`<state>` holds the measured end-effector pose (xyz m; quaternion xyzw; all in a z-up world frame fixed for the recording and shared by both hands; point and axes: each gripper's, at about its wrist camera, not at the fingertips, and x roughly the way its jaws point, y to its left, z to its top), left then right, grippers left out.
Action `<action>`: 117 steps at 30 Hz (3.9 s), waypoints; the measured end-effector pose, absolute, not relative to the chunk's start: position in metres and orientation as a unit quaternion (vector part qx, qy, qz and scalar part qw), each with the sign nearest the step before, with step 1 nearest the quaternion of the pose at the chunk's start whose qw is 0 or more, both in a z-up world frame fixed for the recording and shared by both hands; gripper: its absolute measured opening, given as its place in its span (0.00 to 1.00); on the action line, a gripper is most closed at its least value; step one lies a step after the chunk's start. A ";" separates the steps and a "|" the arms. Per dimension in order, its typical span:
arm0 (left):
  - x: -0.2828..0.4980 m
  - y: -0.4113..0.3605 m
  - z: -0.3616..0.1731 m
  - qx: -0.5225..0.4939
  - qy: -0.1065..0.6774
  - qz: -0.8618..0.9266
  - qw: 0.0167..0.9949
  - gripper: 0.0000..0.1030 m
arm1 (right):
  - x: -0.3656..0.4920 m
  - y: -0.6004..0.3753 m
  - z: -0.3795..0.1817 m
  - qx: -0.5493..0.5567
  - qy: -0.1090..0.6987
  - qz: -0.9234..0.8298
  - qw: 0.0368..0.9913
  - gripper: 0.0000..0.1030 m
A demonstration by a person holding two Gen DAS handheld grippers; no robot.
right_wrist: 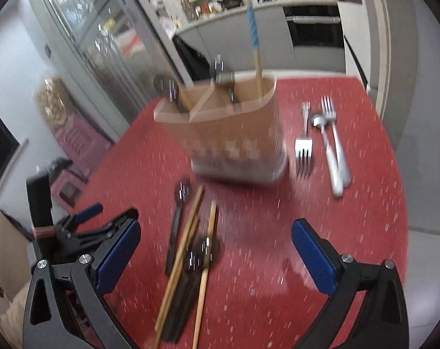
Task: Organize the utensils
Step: 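Open both tools and pull them back toward the remaining utensils, then grasp a dark spoon with the right tool while the left approaches another dark spoon, then close the left tool on the dark spoon handle while the right holds its spoon, then lift both dark spoons and carry them over the beige caddy with both tools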
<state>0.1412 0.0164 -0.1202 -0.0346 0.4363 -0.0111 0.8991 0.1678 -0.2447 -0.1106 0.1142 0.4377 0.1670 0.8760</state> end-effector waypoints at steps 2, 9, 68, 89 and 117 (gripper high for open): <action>0.140 0.015 -0.129 -0.040 0.452 -0.020 0.891 1.00 | 0.162 -0.240 -0.120 0.112 0.455 0.165 0.868 1.00; 0.150 0.008 -0.142 -0.039 0.479 -0.017 0.877 1.00 | 0.143 -0.218 -0.152 0.081 0.511 0.153 0.842 0.96; 0.220 -0.055 -0.149 0.039 0.532 -0.072 0.843 0.57 | 0.178 -0.226 -0.175 0.107 0.563 0.165 0.803 0.26; 0.206 -0.022 -0.150 0.018 0.518 -0.082 0.851 0.34 | 0.184 -0.148 -0.187 0.014 0.558 0.173 0.811 0.24; 0.137 0.035 -0.120 -0.059 0.466 -0.082 0.879 0.34 | 0.193 -0.112 -0.194 -0.001 0.568 0.186 0.802 0.12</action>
